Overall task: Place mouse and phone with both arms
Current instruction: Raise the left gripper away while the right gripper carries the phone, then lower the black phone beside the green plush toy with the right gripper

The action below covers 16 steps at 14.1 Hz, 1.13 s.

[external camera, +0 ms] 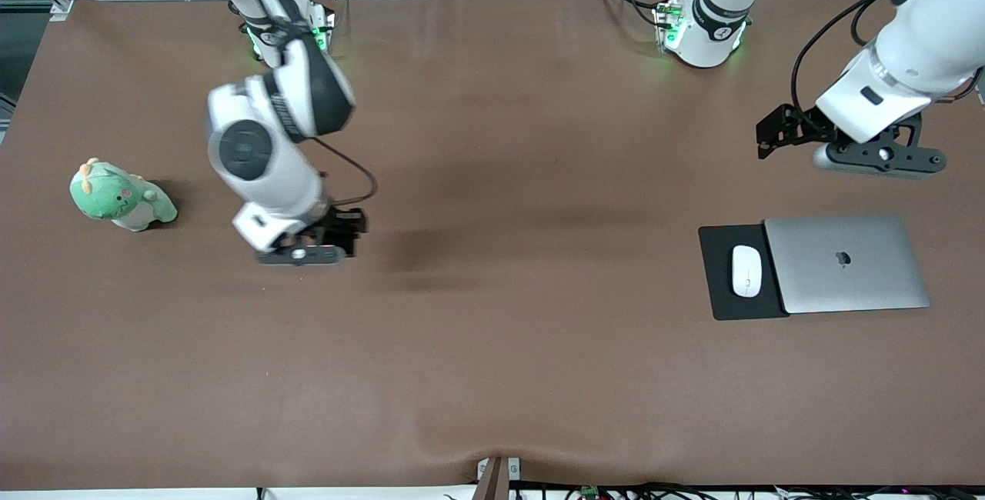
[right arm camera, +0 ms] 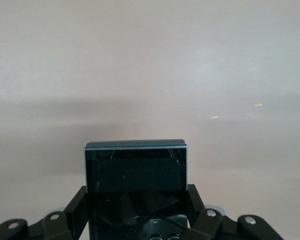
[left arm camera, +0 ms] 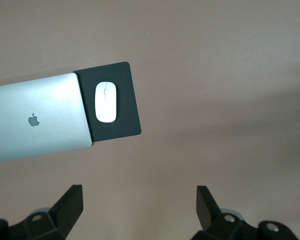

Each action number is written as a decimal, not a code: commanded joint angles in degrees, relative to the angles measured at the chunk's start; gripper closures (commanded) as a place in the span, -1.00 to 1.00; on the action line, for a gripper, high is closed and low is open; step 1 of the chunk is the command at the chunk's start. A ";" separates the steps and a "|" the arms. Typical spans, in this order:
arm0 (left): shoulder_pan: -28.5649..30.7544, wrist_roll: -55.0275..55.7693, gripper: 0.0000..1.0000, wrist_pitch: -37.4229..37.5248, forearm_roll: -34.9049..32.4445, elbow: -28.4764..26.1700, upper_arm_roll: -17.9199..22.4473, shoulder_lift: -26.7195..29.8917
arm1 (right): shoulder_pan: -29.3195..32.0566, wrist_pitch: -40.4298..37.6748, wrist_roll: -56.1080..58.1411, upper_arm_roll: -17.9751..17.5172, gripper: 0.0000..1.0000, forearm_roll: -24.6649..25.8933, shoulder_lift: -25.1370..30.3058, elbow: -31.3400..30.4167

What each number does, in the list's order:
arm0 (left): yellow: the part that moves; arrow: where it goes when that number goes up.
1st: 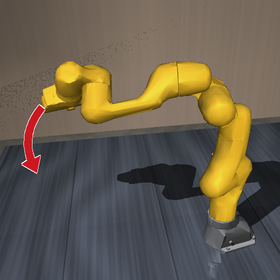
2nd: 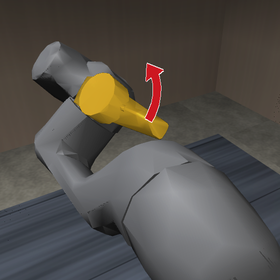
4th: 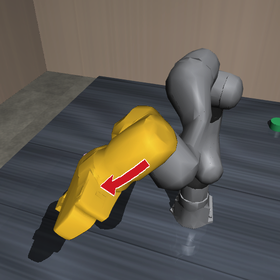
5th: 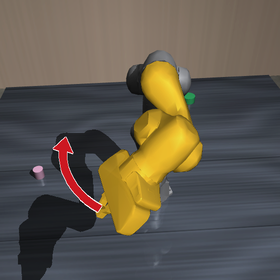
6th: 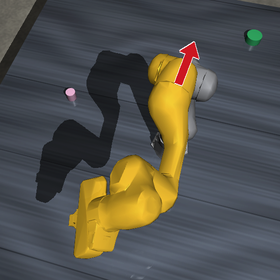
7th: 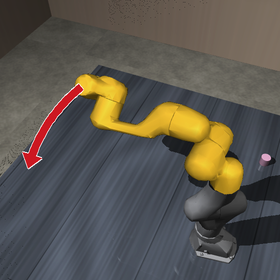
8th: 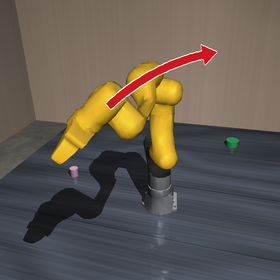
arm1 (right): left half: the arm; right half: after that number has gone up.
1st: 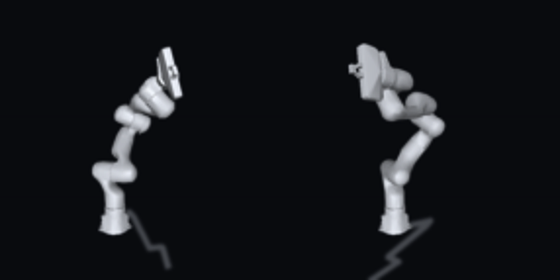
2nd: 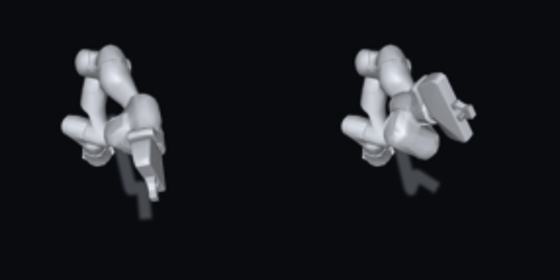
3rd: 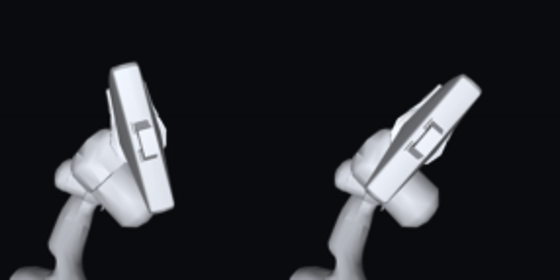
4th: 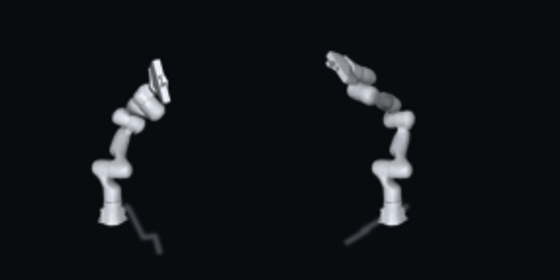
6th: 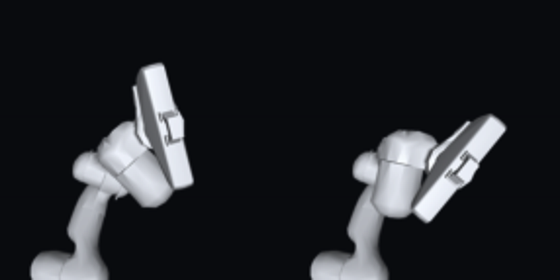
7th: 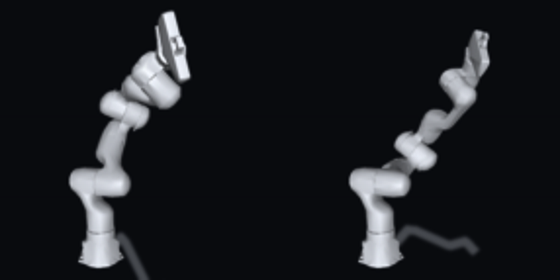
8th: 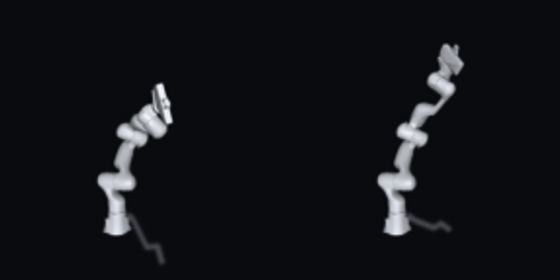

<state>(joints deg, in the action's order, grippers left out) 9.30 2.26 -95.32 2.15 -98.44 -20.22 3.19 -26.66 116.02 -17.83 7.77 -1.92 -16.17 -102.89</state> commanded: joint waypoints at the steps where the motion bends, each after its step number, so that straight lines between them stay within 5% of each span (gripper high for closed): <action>1: -7.94 -0.15 -1.00 3.47 1.02 3.07 7.09 -0.55 | 7.21 -4.20 6.81 -1.01 1.00 -0.02 4.12 -1.35; 5: -17.80 0.72 -1.00 5.84 1.02 4.40 16.42 0.14 | 18.99 -6.51 17.45 -1.01 1.00 -0.10 5.44 -1.43; 9: -21.94 0.81 -1.00 5.94 1.02 4.40 20.73 0.06 | 28.93 -5.28 26.86 -1.01 1.00 -3.34 4.74 -3.71; 16: -20.90 0.37 -1.00 5.94 0.05 8.78 20.40 -2.84 | 33.78 11.57 35.13 -1.01 1.00 -4.41 5.53 -20.04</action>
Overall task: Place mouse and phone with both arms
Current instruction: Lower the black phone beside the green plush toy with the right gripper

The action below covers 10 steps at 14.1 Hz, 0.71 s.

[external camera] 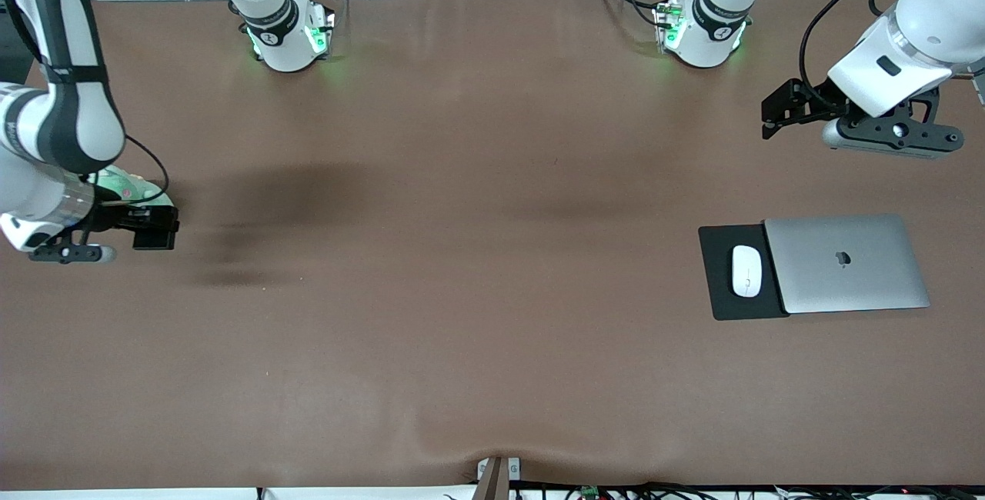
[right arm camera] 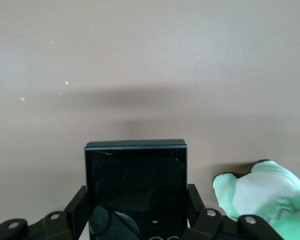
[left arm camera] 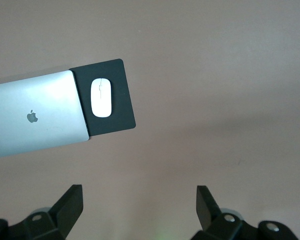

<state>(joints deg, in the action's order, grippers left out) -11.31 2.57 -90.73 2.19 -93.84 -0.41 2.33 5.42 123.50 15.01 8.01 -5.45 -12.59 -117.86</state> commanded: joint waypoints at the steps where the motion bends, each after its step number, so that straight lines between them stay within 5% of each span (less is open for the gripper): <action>1: -0.38 0.24 -1.00 1.34 0.10 5.32 0.67 -2.94 | 1.96 6.91 3.43 -1.24 1.00 -0.96 1.96 -7.10; 6: -0.21 -0.55 -1.00 1.25 0.45 6.48 1.11 -4.44 | 2.49 12.91 4.41 -1.33 1.00 -1.05 0.99 -11.24; 10: 0.05 2.26 -1.00 1.08 0.80 7.35 1.11 -4.35 | 0.91 25.98 4.50 -1.51 1.00 -1.05 0.55 -19.24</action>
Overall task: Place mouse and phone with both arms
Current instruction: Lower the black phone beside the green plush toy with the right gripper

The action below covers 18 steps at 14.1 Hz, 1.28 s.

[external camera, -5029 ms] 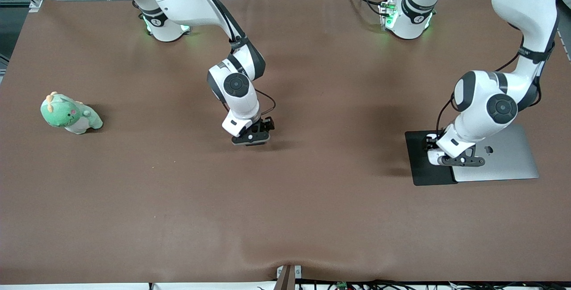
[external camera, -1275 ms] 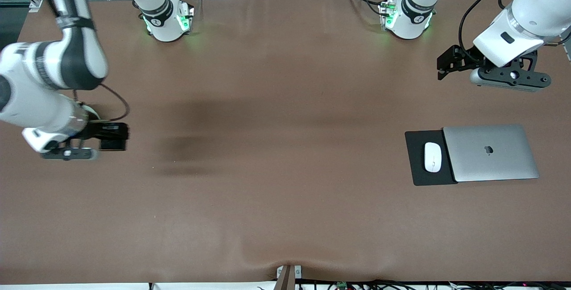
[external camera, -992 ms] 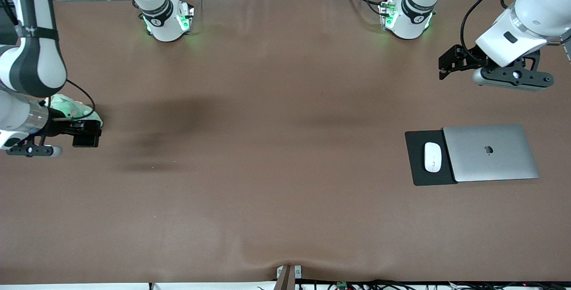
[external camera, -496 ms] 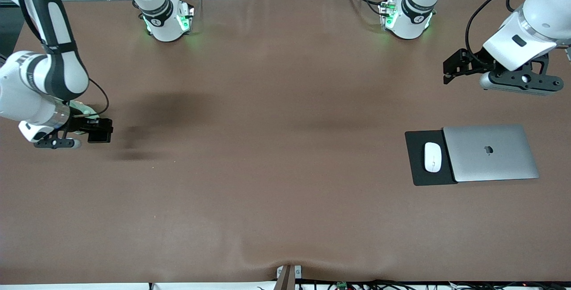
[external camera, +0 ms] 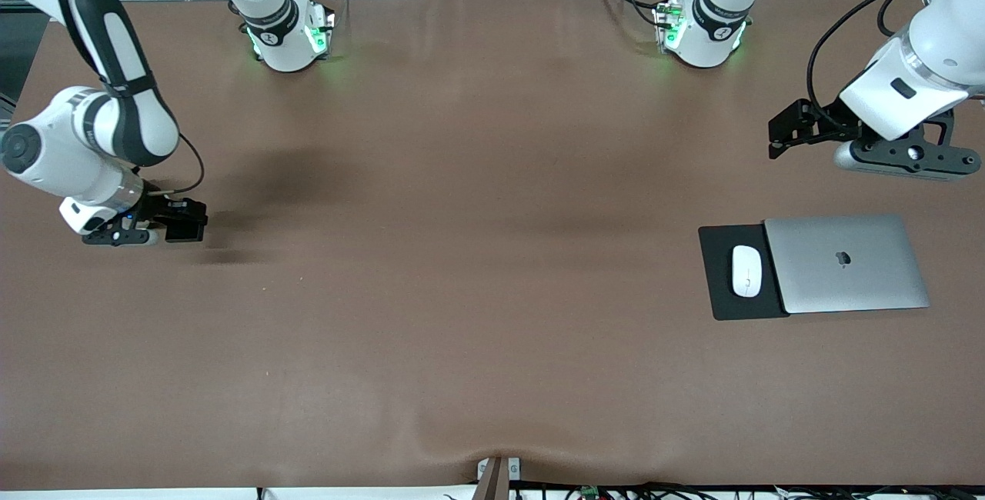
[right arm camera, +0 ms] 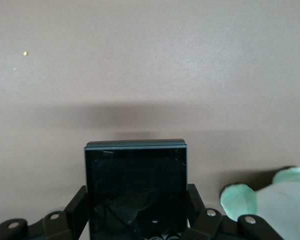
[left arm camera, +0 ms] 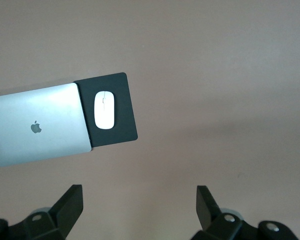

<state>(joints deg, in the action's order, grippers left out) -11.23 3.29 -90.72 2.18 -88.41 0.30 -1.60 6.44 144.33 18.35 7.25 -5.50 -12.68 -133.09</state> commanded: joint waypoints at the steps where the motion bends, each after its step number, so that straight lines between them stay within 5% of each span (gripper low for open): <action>1: -0.02 1.63 -1.00 0.90 1.50 1.93 0.40 -0.42 | -0.03 5.35 1.16 -0.74 1.00 -1.00 0.47 -4.11; 5: -0.02 1.80 -1.00 0.99 2.74 1.49 0.40 -0.16 | 1.11 6.57 1.16 -0.74 1.00 -1.00 0.64 -6.38; 8: -0.02 1.71 -1.00 0.99 2.74 1.14 0.40 0.02 | 1.12 14.56 0.29 -0.74 1.00 -1.00 0.47 -11.04; 18: -0.37 2.33 -1.00 -0.06 1.68 -2.11 -0.30 2.30 | 0.59 14.67 -3.75 -0.83 0.89 -1.00 -1.03 -11.75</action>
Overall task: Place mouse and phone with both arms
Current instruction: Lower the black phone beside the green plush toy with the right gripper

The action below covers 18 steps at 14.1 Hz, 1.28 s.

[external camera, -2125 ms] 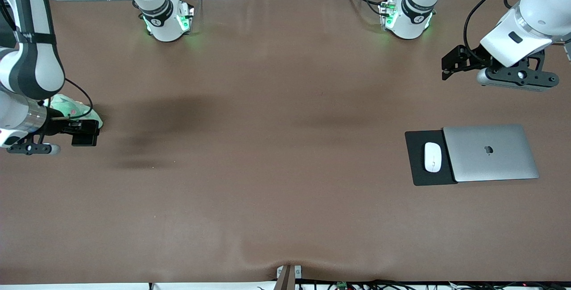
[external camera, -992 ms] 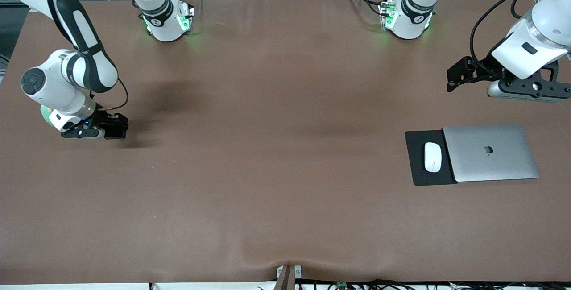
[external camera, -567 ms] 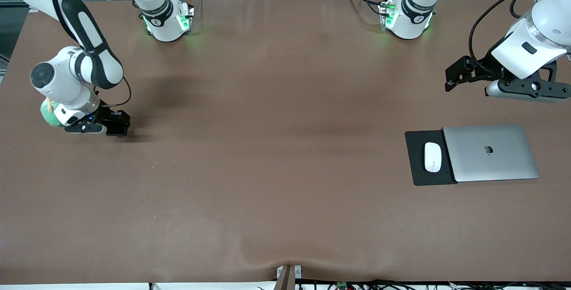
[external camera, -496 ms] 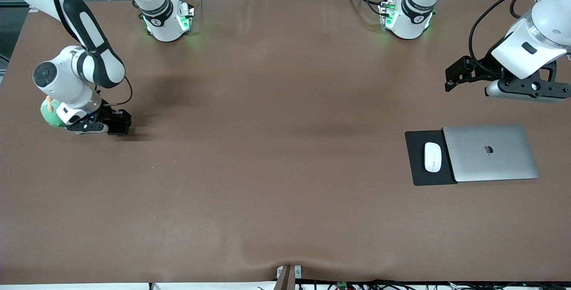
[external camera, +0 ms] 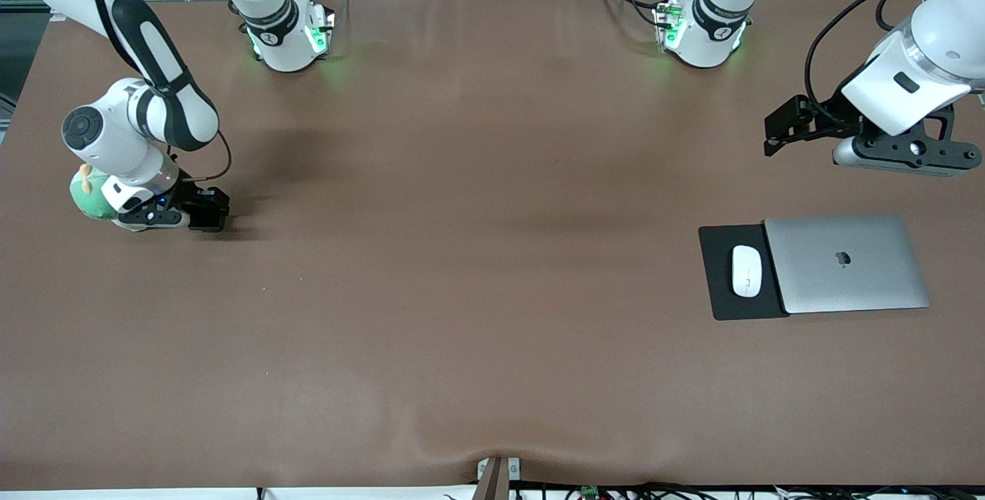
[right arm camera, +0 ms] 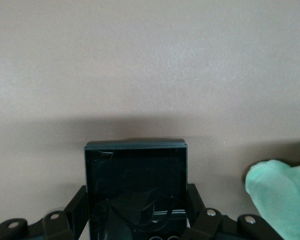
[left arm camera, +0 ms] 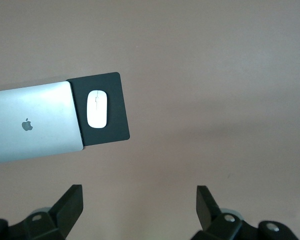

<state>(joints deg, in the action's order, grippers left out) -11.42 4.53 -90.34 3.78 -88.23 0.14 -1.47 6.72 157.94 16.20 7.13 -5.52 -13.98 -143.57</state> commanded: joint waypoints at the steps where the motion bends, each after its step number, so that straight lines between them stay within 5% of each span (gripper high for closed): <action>1: -0.18 1.09 -1.00 -0.80 0.09 -3.43 -0.14 3.21 | -0.04 1.15 -2.04 -0.71 0.79 -0.98 0.09 -1.28; 4: 0.09 1.09 -1.00 -3.96 0.09 -8.52 -0.31 6.91 | -0.66 1.32 -2.66 -0.71 0.04 -0.98 -0.43 -1.28; 6: 0.09 1.09 -1.00 -4.06 0.09 -8.36 -0.31 6.74 | -0.66 1.50 -2.58 -0.71 -0.23 -0.98 -1.22 -1.19; 9: 0.09 1.01 -1.00 -4.06 0.09 -8.10 -0.23 6.48 | -0.83 1.59 -2.66 -0.71 -1.00 -0.98 -1.23 -1.19; 14: 0.09 1.01 -1.00 -4.14 0.00 -7.48 -0.23 6.13 | -1.71 -4.80 -2.75 -0.89 -1.00 -0.98 4.28 0.12; 18: 0.09 1.01 -1.00 -4.14 -0.79 -7.39 -0.23 5.95 | -1.89 -25.24 -2.75 -0.54 -1.00 -0.37 7.74 14.14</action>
<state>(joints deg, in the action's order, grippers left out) -11.40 4.55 -93.89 3.75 -95.19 0.12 3.95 5.08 142.94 13.87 6.25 -5.54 -8.29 -136.25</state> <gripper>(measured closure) 0.000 0.000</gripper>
